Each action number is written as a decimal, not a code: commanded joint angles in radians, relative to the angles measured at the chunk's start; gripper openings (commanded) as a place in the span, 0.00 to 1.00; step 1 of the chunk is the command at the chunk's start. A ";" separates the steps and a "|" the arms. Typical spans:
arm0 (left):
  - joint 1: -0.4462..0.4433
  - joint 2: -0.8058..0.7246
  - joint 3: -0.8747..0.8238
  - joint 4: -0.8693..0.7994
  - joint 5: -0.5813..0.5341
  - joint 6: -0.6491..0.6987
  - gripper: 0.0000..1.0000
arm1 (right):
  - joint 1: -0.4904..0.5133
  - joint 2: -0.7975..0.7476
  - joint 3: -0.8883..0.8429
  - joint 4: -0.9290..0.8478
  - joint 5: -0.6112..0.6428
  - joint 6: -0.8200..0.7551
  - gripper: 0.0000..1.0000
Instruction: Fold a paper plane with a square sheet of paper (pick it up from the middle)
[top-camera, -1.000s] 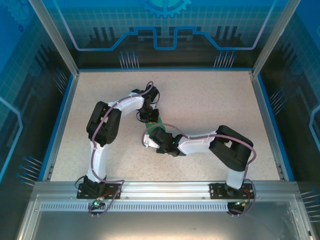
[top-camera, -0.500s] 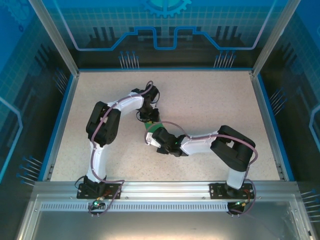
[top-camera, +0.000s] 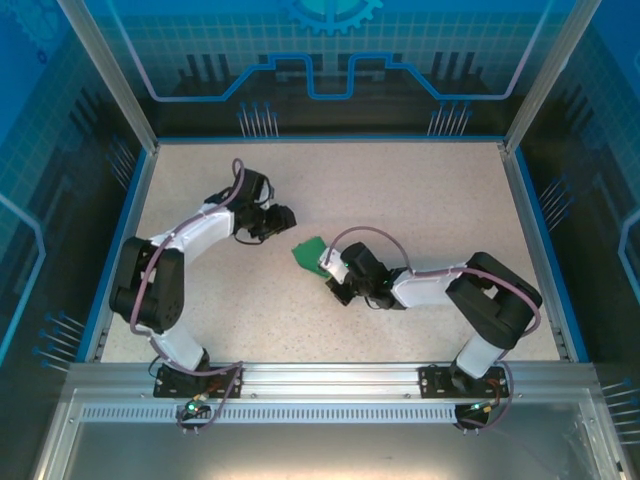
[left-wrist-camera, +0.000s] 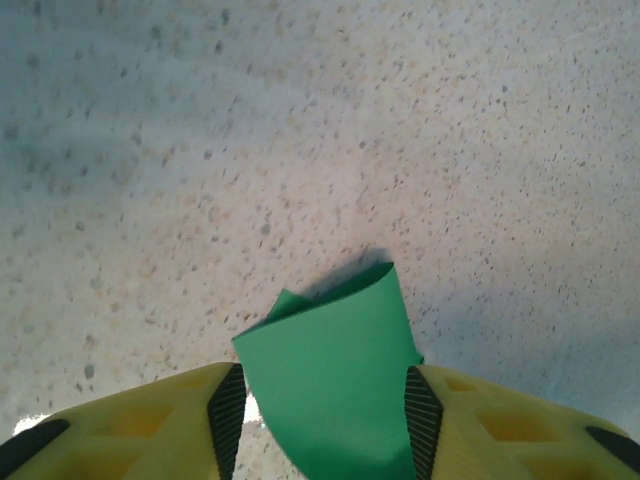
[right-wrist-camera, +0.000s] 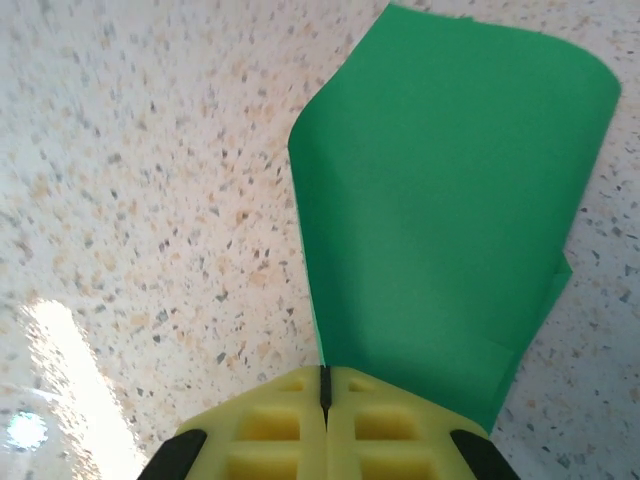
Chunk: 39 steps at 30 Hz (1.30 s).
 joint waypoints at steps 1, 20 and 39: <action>-0.006 -0.079 -0.130 0.200 0.091 -0.090 0.55 | -0.059 -0.029 -0.037 0.139 -0.173 0.145 0.00; -0.123 -0.112 -0.518 0.796 0.162 -0.330 0.67 | -0.180 0.062 -0.072 0.317 -0.330 0.415 0.00; -0.191 0.004 -0.439 0.809 0.124 -0.217 0.57 | -0.271 0.166 -0.091 0.404 -0.421 0.696 0.00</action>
